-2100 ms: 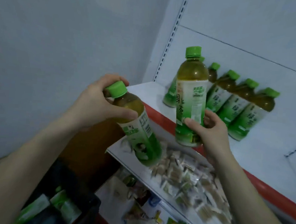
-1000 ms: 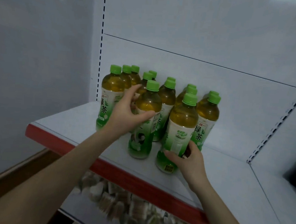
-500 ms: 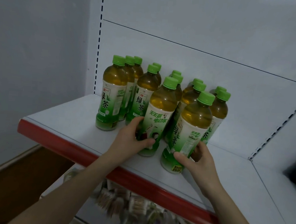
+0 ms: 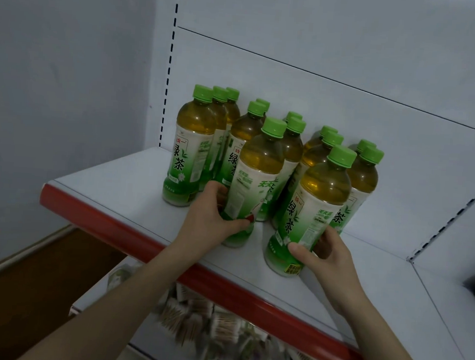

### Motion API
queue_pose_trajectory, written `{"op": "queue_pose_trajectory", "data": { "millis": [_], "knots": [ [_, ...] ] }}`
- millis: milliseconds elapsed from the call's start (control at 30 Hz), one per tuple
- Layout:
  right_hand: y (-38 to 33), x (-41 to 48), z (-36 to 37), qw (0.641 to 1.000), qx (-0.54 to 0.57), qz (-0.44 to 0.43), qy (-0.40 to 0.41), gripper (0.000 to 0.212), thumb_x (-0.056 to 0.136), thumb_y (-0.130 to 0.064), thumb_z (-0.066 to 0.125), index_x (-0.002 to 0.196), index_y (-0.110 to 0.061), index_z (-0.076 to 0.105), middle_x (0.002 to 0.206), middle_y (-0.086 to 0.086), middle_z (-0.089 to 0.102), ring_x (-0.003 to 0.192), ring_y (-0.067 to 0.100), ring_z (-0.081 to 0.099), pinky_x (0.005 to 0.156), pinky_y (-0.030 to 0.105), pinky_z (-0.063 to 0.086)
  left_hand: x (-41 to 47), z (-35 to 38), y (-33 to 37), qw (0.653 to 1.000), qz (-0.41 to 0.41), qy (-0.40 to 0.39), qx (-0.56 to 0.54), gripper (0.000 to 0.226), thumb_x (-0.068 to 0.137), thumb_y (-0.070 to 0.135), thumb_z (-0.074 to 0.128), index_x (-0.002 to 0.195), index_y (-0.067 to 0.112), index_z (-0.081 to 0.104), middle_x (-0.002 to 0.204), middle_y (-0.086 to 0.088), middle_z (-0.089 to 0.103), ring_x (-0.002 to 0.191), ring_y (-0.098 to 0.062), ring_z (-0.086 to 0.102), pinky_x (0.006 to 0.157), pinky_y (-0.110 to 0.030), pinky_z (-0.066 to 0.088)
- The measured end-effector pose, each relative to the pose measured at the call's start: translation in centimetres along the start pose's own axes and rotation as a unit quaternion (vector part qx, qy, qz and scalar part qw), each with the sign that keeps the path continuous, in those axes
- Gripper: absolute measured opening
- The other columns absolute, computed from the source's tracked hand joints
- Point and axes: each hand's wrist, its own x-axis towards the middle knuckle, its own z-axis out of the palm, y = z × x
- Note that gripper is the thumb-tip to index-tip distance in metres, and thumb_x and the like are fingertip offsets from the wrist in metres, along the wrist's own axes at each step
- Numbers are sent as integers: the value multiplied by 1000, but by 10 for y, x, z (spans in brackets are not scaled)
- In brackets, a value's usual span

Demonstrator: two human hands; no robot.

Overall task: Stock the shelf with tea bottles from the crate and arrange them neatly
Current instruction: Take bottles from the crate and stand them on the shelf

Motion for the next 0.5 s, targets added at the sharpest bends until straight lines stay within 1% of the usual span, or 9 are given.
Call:
{"op": "queue_pose_trajectory", "data": {
  "millis": [100, 200, 233, 267, 333, 367, 400, 433, 500],
  "knots": [
    [0, 0, 0, 1000, 5, -3, -5, 51, 73, -2, 70, 121, -10, 54, 114, -6, 65, 98, 1, 63, 77, 13, 53, 0, 1, -1, 997, 8, 27, 68, 85, 62, 34, 82, 133, 16, 37, 107, 4, 44, 96, -13, 45, 81, -25, 41],
    [1, 0, 0, 1000, 11, -2, -4, 50, 74, -1, 69, 120, -11, 54, 113, -6, 65, 97, 1, 63, 74, 11, 52, 1, -1, -2, 997, 15, -11, 77, 83, 64, 42, 79, 133, 16, 40, 111, -1, 45, 99, -13, 43, 84, -23, 38],
    [1, 0, 1, 1000, 12, -2, -4, 50, 74, -1, 69, 120, -11, 54, 113, -6, 65, 97, 1, 63, 74, 11, 52, 1, -2, -2, 998, 12, -29, 52, 80, 65, 42, 76, 131, 14, 41, 115, -2, 47, 102, -13, 45, 84, -22, 37],
    [2, 0, 1, 1000, 12, -2, -4, 50, 74, -1, 69, 120, -11, 54, 113, -6, 65, 97, 1, 63, 74, 11, 52, 1, -4, -1, 999, 3, -44, 19, 73, 68, 36, 74, 129, 11, 42, 118, -3, 49, 105, -13, 46, 85, -22, 38],
    [1, 1, 1, 1000, 12, -2, -5, 50, 74, -1, 69, 119, -11, 54, 112, -7, 65, 96, 0, 64, 73, 11, 52, 0, -8, 0, 998, -12, -50, -18, 59, 75, 21, 73, 125, 8, 44, 113, -3, 52, 106, -15, 51, 82, -18, 41],
    [1, 1, 1, 1000, 11, -3, -6, 49, 74, -1, 69, 119, -12, 55, 111, -8, 65, 95, -1, 64, 73, 11, 52, -1, -8, -1, 999, -9, -39, -12, 56, 75, 19, 74, 121, 8, 45, 108, 0, 53, 102, -14, 53, 77, -12, 42],
    [1, 2, 2, 1000, 11, -5, -6, 48, 74, -1, 69, 118, -13, 55, 111, -8, 65, 95, -2, 64, 72, 10, 51, -2, -8, 0, 1000, -1, -25, 2, 56, 72, 21, 76, 119, 9, 46, 103, 3, 53, 98, -12, 53, 72, -7, 41],
    [0, 2, 2, 1000, 11, -7, -7, 47, 74, 0, 69, 117, -13, 55, 110, -8, 65, 94, -2, 64, 72, 10, 51, -3, -8, 2, 1000, 7, -12, 17, 60, 70, 24, 78, 119, 10, 47, 101, 5, 52, 94, -10, 52, 67, -5, 40],
    [0, 2, 3, 1000, 13, -9, -7, 47, 74, 1, 68, 118, -12, 55, 110, -8, 65, 94, -3, 64, 72, 10, 51, -3, -7, 5, 999, 18, -1, 42, 71, 67, 29, 80, 126, 12, 45, 102, 5, 48, 93, -9, 48, 67, -9, 38]
  ]
}}
